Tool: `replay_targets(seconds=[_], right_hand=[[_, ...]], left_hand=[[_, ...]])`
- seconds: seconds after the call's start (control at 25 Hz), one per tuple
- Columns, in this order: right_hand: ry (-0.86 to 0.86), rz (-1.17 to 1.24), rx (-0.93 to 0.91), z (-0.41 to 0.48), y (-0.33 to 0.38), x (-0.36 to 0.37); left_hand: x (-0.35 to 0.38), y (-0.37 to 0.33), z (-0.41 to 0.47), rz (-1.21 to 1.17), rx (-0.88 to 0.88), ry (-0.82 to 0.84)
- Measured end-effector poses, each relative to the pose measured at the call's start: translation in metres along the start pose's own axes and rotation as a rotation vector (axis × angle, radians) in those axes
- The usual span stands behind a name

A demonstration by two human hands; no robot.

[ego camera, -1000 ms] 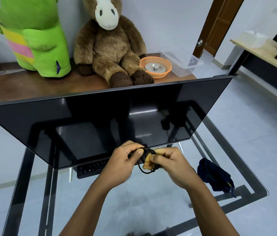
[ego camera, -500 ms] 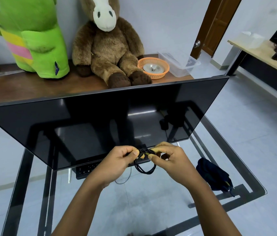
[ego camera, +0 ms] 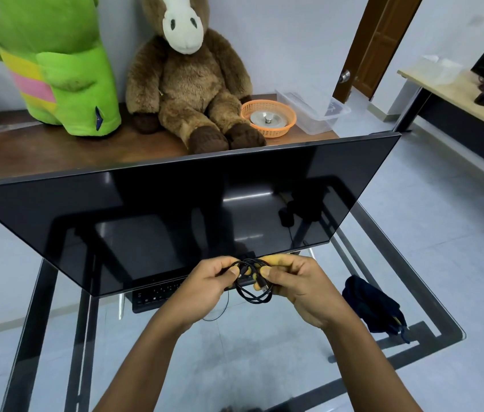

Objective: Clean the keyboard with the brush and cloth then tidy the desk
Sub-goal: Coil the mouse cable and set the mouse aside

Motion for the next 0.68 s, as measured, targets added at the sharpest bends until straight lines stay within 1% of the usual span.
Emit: replay_targets(seconds=[0.08, 0.16, 0.28, 0.44, 0.56, 0.68], right_hand=[[0.017, 0.007, -0.013, 0.0, 0.0021, -0.0009], [0.035, -0.039, -0.045, -0.0003, 0.0027, -0.0024], [0.076, -0.121, -0.068, 0.0, 0.001, -0.0062], [0.136, -0.353, -0.096, 0.0004, -0.0001, -0.0073], [0.097, -0.432, -0.109, 0.0004, -0.0005, -0.0056], [0.031, -0.461, -0.13, -0.0003, -0.001, -0.0066]], left_hand=[[-0.002, 0.0033, 0.0012, -0.044, -0.005, 0.052], [-0.0033, 0.0044, 0.0011, -0.059, 0.007, 0.076], [-0.0025, 0.0029, 0.0007, -0.031, -0.008, 0.042], [0.0035, 0.0015, 0.0018, 0.012, -0.014, -0.001], [0.0034, 0.0034, 0.0027, 0.042, -0.006, 0.004], [0.0016, 0.0058, 0.0039, 0.099, 0.014, 0.03]])
Point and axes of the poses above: each hand's wrist, its own z-axis towards the middle knuckle, its own x-axis out of the palm, y = z × x, the point moved 1 cm from there along z, towards the middle knuckle, and after that the axes turned 9 degrees about -x, right-handed, at the moved point
